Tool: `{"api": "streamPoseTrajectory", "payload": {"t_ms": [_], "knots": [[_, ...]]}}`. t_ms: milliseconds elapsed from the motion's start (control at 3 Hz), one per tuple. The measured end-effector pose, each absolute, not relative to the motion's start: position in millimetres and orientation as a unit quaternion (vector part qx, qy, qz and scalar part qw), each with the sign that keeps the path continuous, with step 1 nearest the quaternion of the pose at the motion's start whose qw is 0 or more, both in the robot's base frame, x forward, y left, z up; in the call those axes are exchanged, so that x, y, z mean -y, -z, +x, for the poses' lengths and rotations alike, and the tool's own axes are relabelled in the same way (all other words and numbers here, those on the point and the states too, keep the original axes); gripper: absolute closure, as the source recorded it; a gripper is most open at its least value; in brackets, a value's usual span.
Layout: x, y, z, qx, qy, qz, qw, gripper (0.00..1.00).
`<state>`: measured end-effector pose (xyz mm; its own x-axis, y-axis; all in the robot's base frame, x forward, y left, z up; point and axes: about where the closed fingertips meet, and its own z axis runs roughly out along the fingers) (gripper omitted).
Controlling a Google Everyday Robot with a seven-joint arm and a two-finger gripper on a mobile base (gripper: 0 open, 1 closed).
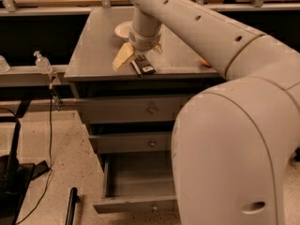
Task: Place rxbar chocolate into bottom drawer
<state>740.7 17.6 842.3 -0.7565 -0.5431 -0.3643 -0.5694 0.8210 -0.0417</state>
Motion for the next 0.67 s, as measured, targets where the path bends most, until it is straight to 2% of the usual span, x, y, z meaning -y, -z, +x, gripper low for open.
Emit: {"api": "streamPoseTrajectory", "payload": {"t_ms": [333,667], "knots": [[-21,-827,754,-0.945,-0.023,-0.270,0.185,0.02],[-17,-816,760,-0.948,0.002,-0.263,0.179,0.25]]}}
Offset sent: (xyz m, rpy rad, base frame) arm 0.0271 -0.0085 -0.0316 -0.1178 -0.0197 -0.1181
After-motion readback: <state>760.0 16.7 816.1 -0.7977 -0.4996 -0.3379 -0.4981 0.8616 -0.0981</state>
